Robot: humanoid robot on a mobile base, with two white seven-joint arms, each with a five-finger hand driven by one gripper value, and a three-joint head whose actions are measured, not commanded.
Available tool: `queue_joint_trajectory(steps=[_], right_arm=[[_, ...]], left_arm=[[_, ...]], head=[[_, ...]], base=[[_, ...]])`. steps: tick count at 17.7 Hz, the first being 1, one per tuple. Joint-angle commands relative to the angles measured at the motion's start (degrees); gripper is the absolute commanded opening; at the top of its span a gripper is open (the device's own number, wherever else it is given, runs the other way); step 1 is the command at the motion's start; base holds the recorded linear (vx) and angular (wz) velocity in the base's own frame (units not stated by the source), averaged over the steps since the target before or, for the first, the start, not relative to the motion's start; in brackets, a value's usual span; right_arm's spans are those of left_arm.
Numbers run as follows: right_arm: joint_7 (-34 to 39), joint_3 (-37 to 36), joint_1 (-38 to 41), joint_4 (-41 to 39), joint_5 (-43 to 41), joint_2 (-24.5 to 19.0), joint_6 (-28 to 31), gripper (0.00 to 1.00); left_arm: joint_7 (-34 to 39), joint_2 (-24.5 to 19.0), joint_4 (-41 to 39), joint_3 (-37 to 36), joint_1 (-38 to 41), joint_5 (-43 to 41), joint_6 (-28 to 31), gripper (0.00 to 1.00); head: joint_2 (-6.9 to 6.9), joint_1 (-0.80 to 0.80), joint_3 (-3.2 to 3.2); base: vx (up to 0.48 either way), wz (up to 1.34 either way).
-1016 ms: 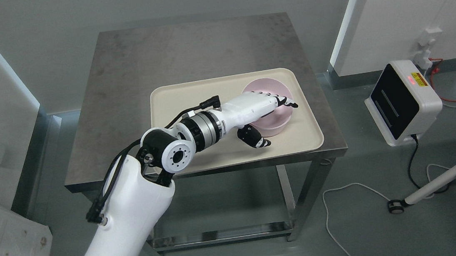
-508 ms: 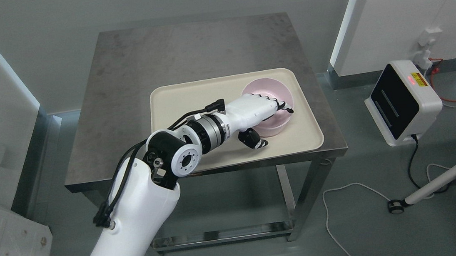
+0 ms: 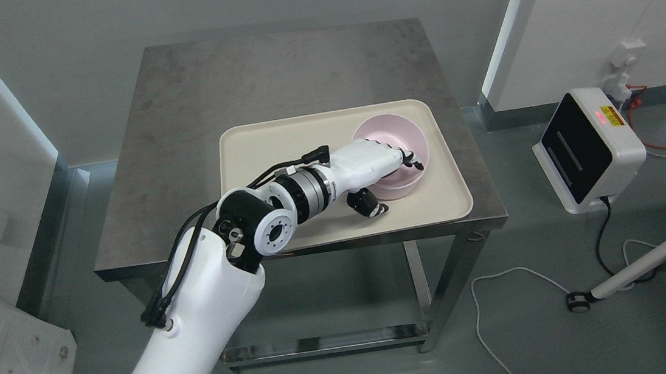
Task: Stack pink IKEA bowls on left shelf middle
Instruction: 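Reach the left hand to the stacked bowls and grip their rim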
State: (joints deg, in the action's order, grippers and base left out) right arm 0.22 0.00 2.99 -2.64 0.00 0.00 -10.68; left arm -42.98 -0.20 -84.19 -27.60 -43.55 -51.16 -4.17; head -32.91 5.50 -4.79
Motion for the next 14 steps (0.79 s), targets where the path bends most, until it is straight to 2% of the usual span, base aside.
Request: queue_joint_trajectory(steps=[1, 11, 14], right_arm=[[-0.05, -0.53, 0.00, 0.00, 0.44, 1.00, 0.04, 1.00], [-0.05, -0.53, 0.00, 0.00, 0.44, 1.00, 0.04, 1.00], [-0.05, -0.53, 0.00, 0.00, 0.44, 1.00, 0.04, 1.00]], left_arm=[[0.00, -0.86, 2.81, 0.36, 0.22, -0.60, -0.23, 0.62], [0.00, -0.80, 4.74, 3.08, 0.22, -0.60, -0.75, 0.49], [0.09, -0.80, 5.79, 5.19, -0.05, -0.60, -2.68, 0.37]], head=[[0.00, 0.00, 0.00], [0.00, 0.00, 0.00], [0.00, 0.00, 0.00]], base=[[0.000, 0.00], [0.000, 0.00], [0.000, 0.00]])
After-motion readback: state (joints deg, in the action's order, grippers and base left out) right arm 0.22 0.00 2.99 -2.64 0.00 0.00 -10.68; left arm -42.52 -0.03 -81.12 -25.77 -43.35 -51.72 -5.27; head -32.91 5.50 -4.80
